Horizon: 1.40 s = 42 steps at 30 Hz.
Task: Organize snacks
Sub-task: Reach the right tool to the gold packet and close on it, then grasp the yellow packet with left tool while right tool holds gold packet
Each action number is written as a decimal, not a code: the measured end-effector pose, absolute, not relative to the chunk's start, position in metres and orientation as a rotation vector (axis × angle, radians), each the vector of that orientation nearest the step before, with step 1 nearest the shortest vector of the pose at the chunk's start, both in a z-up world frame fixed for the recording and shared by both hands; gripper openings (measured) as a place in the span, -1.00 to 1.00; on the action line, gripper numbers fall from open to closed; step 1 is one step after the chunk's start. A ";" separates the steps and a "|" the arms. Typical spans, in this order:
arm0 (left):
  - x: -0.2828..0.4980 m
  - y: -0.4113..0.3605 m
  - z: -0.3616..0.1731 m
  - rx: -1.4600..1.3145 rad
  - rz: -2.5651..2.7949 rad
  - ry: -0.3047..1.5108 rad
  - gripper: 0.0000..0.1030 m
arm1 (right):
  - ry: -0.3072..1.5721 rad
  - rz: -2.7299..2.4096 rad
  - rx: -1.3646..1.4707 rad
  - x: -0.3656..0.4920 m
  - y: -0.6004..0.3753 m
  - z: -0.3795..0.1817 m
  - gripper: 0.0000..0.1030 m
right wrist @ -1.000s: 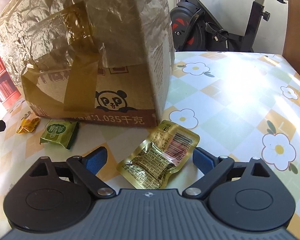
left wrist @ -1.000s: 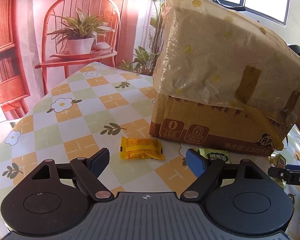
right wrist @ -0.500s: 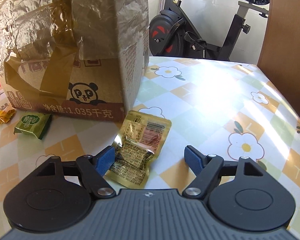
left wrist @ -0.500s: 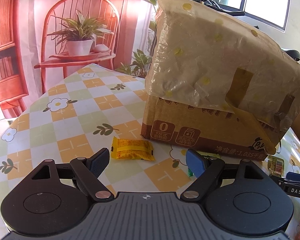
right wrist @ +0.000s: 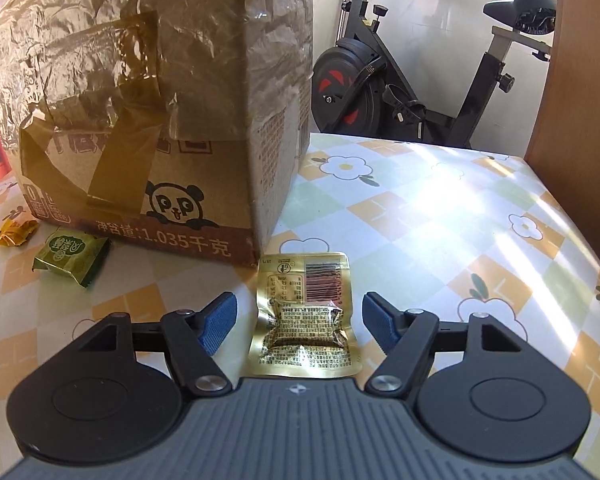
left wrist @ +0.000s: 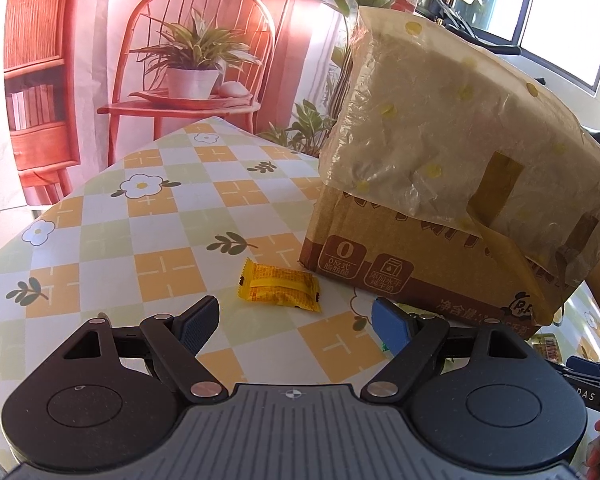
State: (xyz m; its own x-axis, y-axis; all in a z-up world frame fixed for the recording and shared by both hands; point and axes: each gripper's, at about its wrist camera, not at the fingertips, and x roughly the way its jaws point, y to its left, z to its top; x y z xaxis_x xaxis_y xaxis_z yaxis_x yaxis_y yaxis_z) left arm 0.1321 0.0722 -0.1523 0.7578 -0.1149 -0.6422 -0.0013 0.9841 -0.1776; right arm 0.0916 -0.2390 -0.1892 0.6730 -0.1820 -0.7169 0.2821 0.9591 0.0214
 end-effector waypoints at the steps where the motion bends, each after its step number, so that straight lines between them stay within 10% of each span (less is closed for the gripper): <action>1: 0.132 0.072 -0.153 -0.168 -0.062 0.711 0.65 | 0.802 -0.260 0.150 0.095 -0.241 -0.192 0.40; 18: 0.124 0.061 -0.161 -0.112 -0.064 0.752 0.65 | 0.696 -0.259 0.126 0.075 -0.237 -0.194 -0.12; 42: 0.162 0.061 -0.167 -0.129 -0.076 0.785 0.43 | 0.595 -0.233 0.174 0.058 -0.242 -0.187 -0.13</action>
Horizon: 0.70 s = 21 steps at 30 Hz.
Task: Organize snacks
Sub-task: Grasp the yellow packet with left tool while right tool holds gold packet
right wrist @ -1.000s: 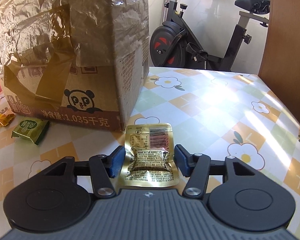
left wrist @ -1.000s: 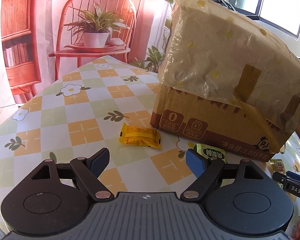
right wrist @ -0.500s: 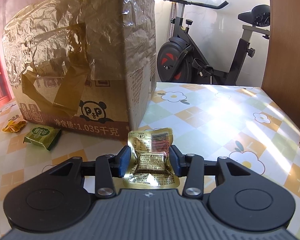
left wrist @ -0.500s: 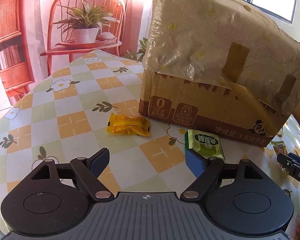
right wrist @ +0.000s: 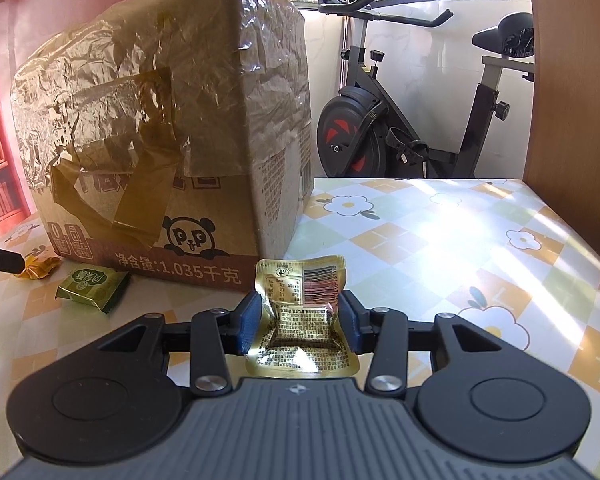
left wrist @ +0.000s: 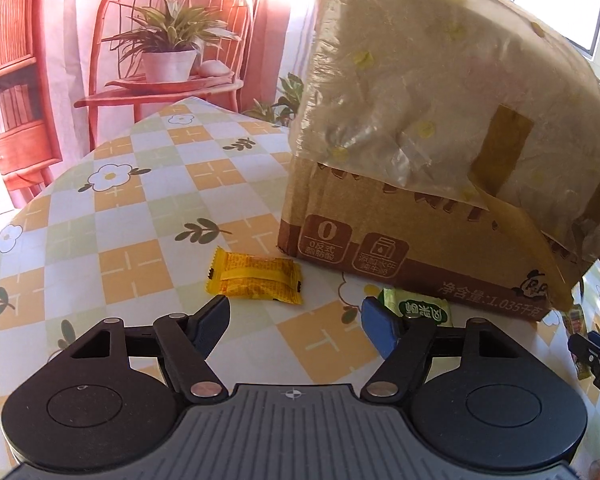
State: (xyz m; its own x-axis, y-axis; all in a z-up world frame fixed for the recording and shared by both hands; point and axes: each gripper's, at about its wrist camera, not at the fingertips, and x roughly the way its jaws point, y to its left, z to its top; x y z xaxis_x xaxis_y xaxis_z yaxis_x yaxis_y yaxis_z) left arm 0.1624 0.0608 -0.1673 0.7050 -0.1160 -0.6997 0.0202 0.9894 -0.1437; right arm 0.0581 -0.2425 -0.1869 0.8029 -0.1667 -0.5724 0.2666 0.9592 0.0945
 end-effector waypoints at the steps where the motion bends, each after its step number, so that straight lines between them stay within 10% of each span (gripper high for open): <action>1: 0.169 0.066 -0.167 -0.149 -0.058 0.788 0.40 | 0.597 -0.233 0.177 0.058 -0.243 -0.187 -0.13; 21: 0.246 0.097 -0.194 -0.171 -0.093 0.830 -0.14 | 0.631 -0.234 0.183 0.067 -0.243 -0.191 -0.13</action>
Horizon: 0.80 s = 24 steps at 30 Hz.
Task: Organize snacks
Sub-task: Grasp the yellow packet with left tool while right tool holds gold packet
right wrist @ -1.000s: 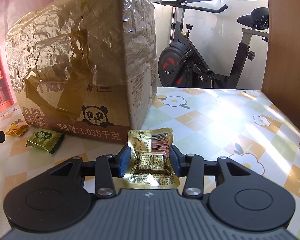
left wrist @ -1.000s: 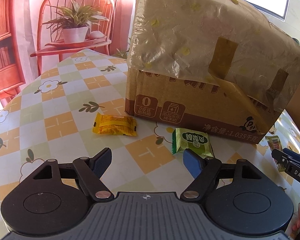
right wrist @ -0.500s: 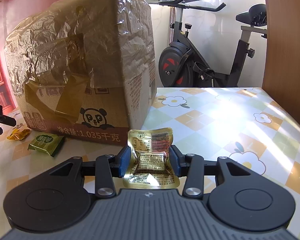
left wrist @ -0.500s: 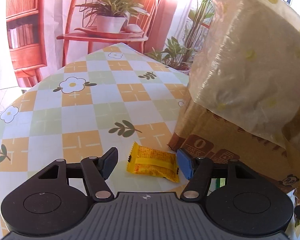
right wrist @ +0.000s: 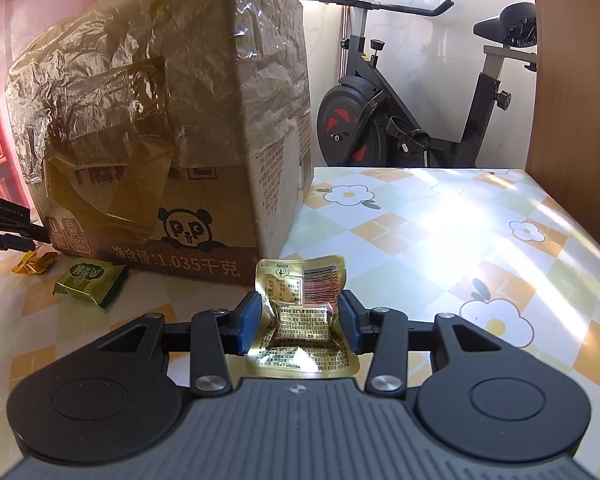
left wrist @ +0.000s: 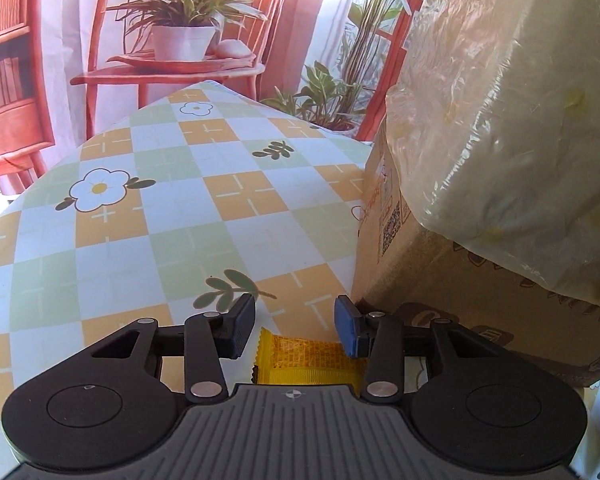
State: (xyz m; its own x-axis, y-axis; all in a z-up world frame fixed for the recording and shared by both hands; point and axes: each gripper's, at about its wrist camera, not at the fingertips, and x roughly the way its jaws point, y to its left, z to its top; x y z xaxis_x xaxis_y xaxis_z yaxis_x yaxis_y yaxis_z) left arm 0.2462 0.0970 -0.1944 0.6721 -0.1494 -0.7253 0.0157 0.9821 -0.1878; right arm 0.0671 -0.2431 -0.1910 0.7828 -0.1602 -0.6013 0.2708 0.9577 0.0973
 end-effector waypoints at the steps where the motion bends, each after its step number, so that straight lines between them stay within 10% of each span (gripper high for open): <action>1: 0.244 0.097 -0.195 -0.163 -0.105 0.828 -0.15 | 0.631 -0.234 0.182 0.068 -0.243 -0.191 -0.13; 24: 0.154 0.068 -0.180 -0.107 -0.320 0.892 -0.09 | 0.624 -0.230 0.181 0.065 -0.241 -0.192 -0.13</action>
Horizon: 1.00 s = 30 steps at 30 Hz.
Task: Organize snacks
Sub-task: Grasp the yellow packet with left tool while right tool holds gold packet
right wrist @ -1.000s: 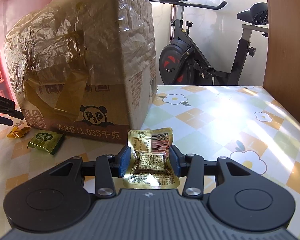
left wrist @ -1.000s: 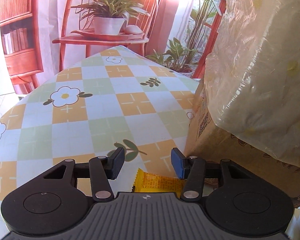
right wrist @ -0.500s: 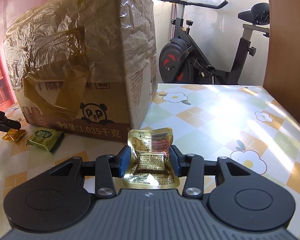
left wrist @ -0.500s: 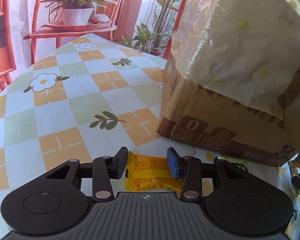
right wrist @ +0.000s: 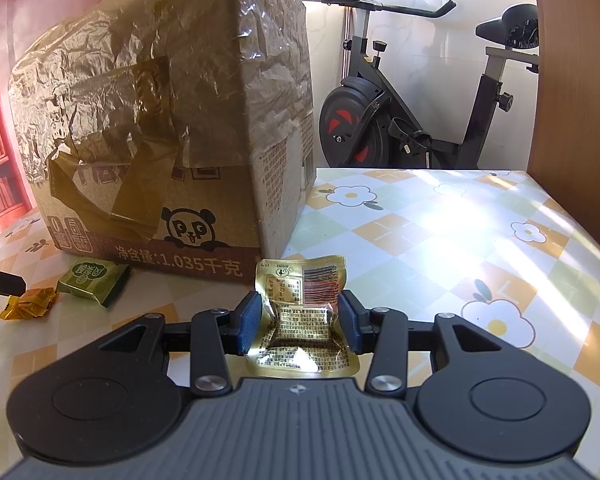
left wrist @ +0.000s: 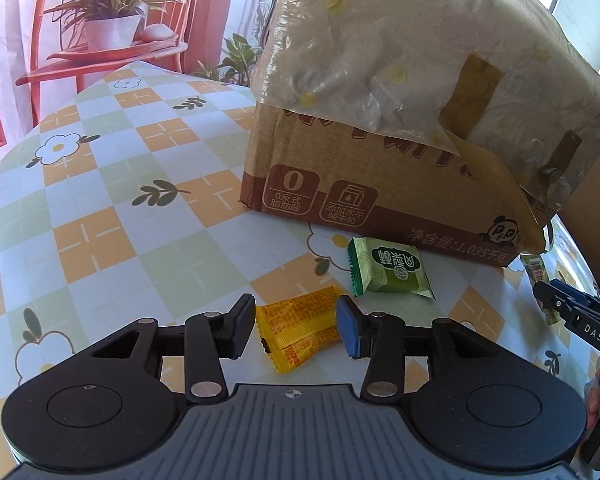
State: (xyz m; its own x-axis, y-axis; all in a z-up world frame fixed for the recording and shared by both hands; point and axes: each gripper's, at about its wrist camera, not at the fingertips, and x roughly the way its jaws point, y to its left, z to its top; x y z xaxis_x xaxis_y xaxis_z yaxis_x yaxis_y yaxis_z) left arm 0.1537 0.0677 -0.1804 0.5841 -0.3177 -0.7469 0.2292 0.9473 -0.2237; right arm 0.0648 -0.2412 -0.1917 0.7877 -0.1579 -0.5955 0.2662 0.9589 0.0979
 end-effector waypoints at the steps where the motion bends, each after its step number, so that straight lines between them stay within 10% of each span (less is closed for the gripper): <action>1: 0.152 0.067 -0.180 -0.103 -0.332 0.895 -0.09 | 0.623 -0.230 0.182 0.064 -0.241 -0.192 -0.13; 20: 0.160 0.048 -0.190 0.069 -0.531 0.932 0.17 | 0.628 -0.219 0.187 0.065 -0.244 -0.192 -0.13; 30: 0.154 0.037 -0.194 0.079 -0.433 0.873 -0.03 | 0.640 -0.219 0.182 0.068 -0.243 -0.193 -0.13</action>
